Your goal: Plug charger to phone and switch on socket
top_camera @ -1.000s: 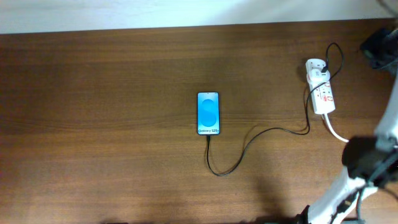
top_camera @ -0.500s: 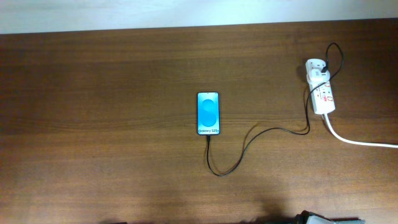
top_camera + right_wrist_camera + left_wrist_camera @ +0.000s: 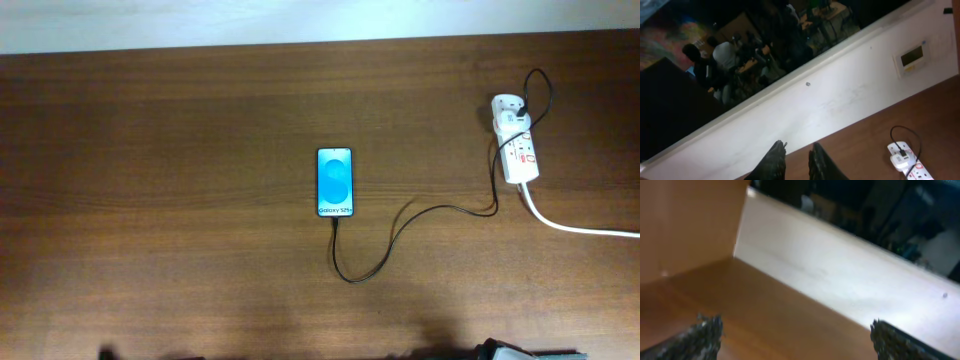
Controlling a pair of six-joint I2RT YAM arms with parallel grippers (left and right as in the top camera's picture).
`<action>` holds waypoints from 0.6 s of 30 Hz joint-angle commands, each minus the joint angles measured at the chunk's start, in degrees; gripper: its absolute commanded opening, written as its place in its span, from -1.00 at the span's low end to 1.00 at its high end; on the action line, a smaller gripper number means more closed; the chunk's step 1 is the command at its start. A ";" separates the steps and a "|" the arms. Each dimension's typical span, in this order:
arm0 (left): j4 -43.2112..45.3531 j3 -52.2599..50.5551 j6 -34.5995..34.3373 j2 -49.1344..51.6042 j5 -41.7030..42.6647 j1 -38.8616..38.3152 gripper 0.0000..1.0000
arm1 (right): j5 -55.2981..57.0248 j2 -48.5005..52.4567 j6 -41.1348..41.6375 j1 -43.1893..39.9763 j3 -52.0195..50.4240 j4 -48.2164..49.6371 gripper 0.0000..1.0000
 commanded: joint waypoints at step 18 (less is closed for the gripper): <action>58.49 -60.08 -0.48 -0.13 8.66 0.33 0.99 | 1.70 -1.66 -0.90 0.31 0.02 0.39 -0.38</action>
